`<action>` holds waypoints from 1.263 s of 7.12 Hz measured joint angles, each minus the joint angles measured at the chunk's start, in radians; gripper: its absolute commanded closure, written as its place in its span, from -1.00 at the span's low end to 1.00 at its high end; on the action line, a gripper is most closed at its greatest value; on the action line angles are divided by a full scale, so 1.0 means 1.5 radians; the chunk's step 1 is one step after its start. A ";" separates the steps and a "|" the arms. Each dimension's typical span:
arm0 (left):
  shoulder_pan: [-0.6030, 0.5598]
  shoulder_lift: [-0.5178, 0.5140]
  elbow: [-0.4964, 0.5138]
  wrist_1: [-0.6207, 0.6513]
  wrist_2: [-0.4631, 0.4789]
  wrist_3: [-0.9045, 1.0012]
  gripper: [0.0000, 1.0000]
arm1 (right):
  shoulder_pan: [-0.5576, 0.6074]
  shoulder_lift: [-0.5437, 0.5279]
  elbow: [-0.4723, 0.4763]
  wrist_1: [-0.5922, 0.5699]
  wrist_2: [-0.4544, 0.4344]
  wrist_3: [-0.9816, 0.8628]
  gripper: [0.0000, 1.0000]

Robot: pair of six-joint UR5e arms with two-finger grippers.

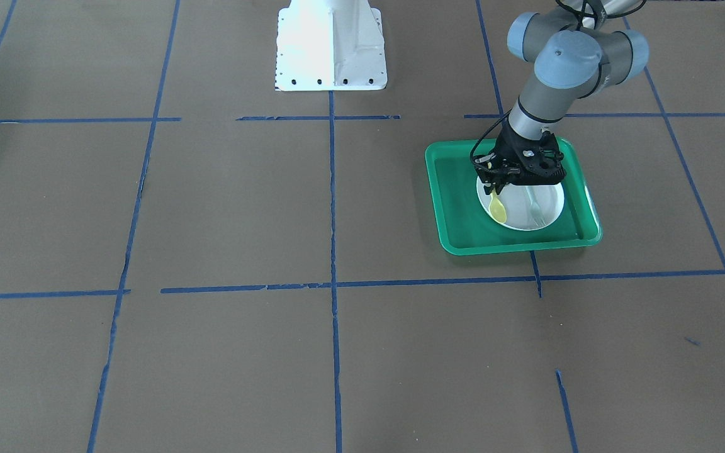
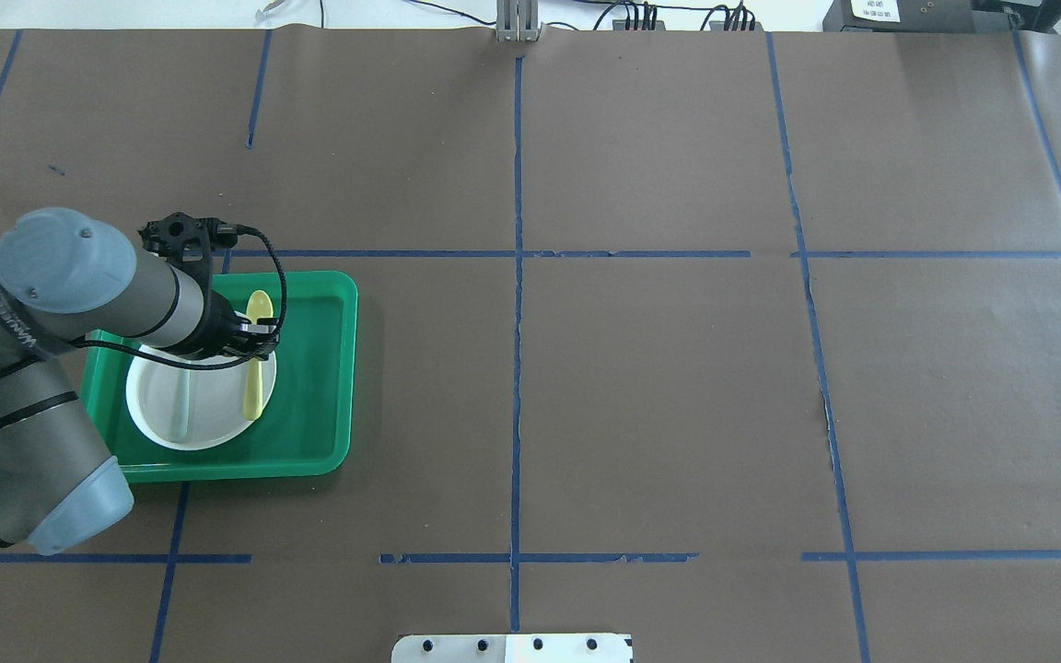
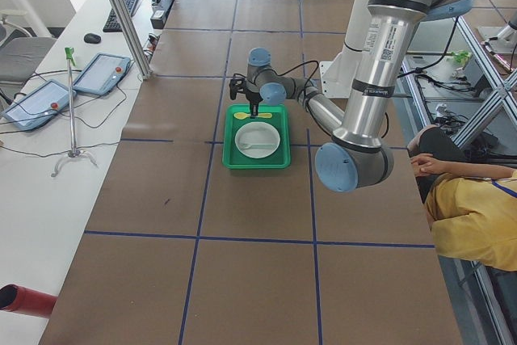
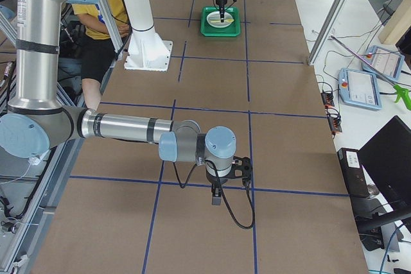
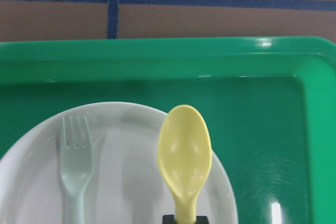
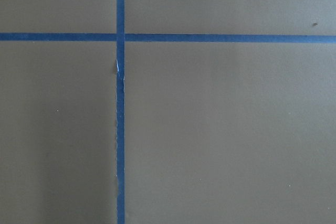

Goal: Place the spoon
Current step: 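Carry the spoon off the plate and set it on the tray beside the plate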

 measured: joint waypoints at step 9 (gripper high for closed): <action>-0.148 0.049 -0.057 0.057 -0.043 0.221 -1.00 | 0.000 0.000 0.000 0.000 0.000 0.000 -1.00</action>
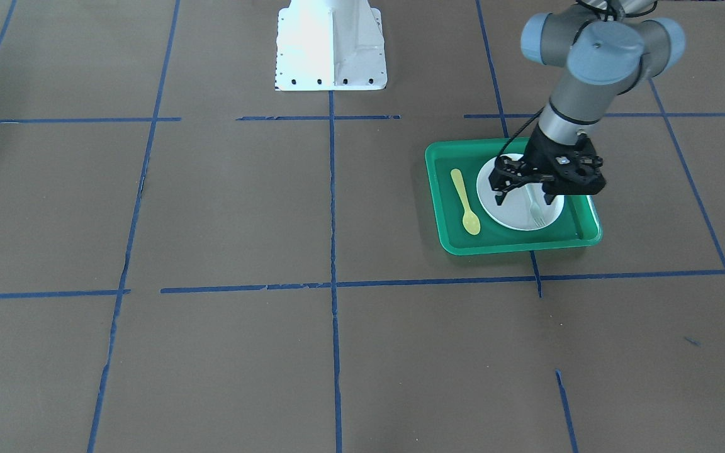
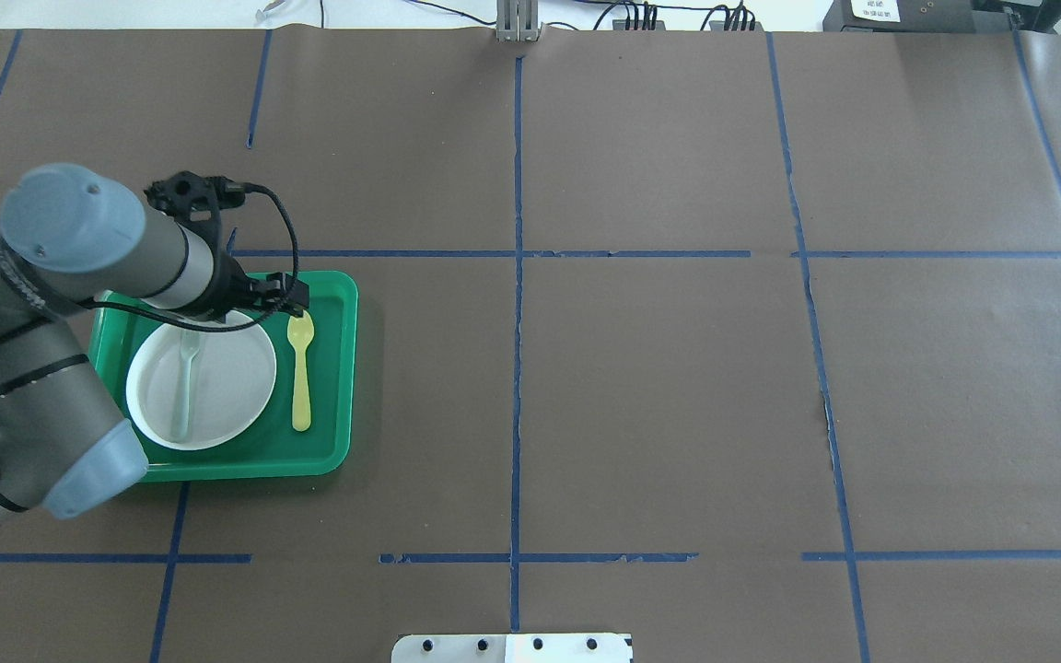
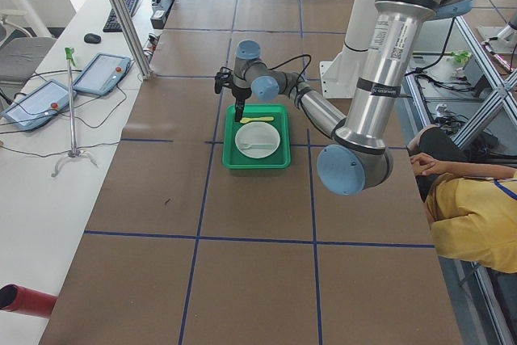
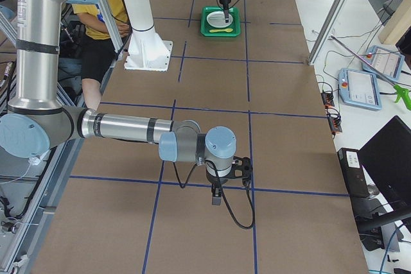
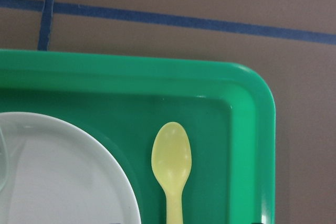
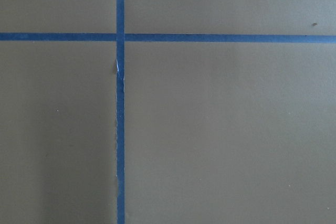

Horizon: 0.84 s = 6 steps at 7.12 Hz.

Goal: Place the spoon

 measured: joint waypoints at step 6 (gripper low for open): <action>-0.523 0.192 0.095 0.169 -0.118 0.752 -1.00 | 0.000 0.000 0.000 0.000 0.000 0.000 -1.00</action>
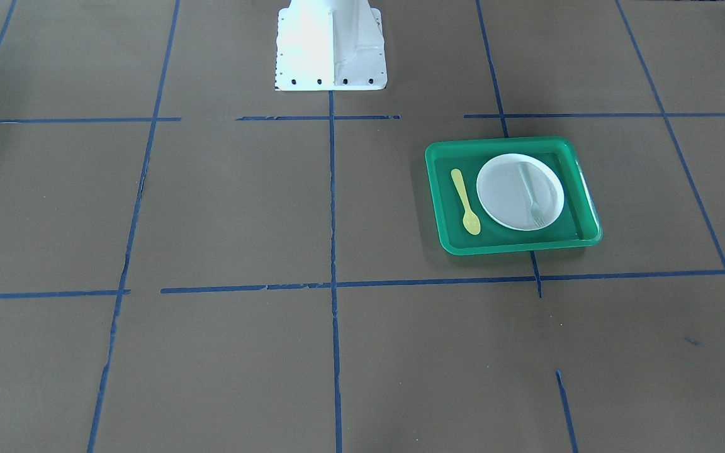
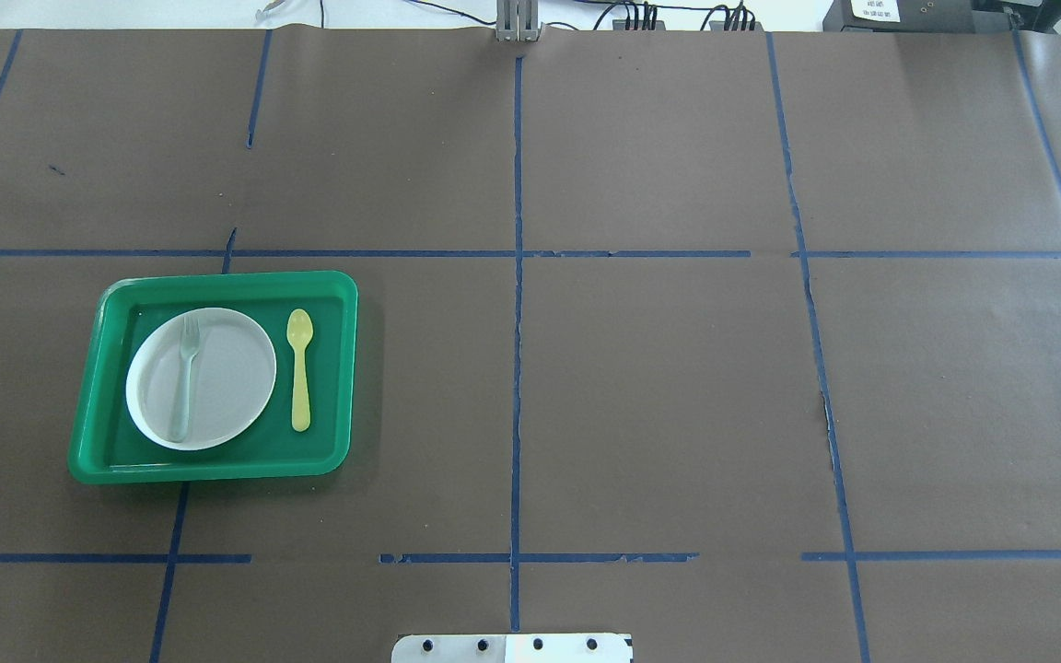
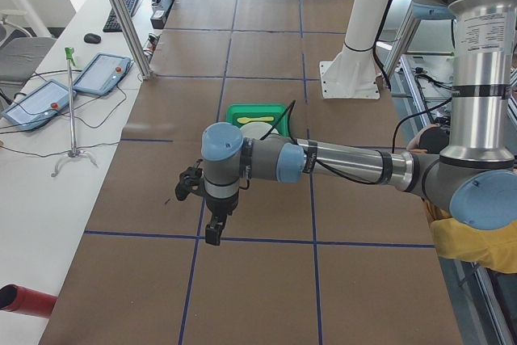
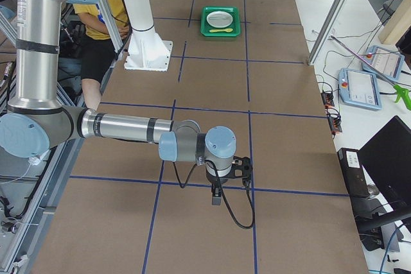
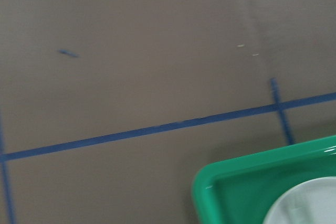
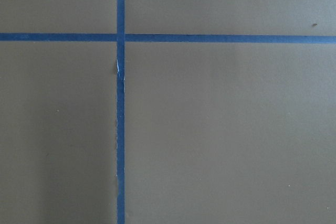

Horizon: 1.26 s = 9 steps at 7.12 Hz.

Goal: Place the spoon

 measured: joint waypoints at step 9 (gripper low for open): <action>-0.052 0.000 0.042 0.040 -0.178 0.043 -1.00 | 0.000 0.000 0.000 0.000 0.000 0.000 -1.00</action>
